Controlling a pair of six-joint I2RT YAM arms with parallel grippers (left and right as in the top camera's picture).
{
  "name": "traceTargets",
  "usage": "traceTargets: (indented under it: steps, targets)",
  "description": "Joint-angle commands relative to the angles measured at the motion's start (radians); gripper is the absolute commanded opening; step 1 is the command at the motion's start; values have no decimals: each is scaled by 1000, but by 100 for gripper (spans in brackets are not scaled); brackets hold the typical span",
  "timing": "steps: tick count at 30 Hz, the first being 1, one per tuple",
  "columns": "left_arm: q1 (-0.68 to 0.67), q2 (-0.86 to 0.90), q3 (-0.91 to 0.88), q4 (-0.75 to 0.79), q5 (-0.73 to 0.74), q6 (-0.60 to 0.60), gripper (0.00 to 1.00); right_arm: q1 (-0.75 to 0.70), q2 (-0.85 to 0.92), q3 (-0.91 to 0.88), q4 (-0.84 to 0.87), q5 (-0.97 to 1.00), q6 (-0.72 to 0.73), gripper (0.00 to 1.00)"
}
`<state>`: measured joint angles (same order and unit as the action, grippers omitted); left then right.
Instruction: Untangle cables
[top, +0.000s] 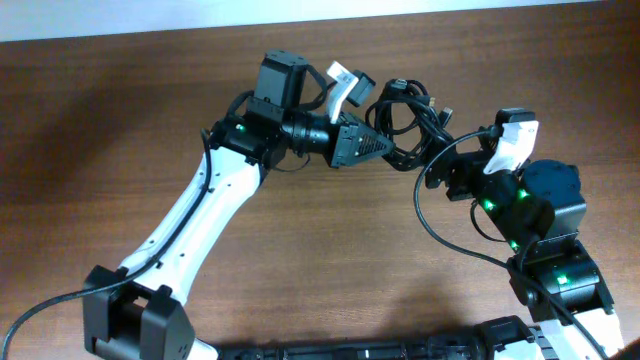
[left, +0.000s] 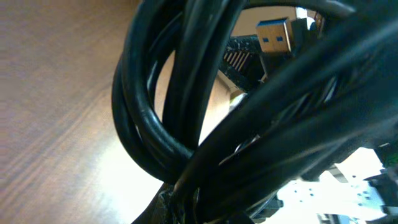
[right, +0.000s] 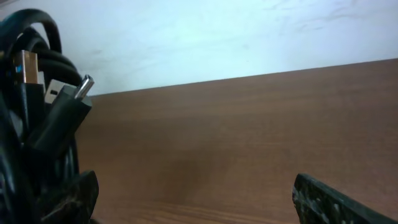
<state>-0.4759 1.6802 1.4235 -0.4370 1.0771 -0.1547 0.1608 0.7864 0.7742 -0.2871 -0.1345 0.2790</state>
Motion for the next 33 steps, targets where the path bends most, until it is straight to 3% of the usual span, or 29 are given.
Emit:
traceTargets:
  steps: [1,7,13,17,24,29,33]
  targets:
    - [18,-39,16,-9,-67,86,0,-5,-1,14,39,-71,-21,99]
    - [34,-39,16,-11,-296,86,0,-5,-1,14,84,-246,-66,99]
    - [6,-39,16,-9,-221,131,0,-5,-1,14,119,-310,-67,99]
    - [-6,-39,16,-7,-279,126,0,-5,-1,14,80,-299,-111,99]
    - [1,-39,16,-3,-565,-188,0,-5,-1,14,-4,-164,-118,99]
    - [1,-39,16,17,-578,-349,0,-5,-1,14,-39,-137,-151,99]
    - [1,-39,16,17,-517,-357,0,-5,-1,14,-60,-93,-152,99]
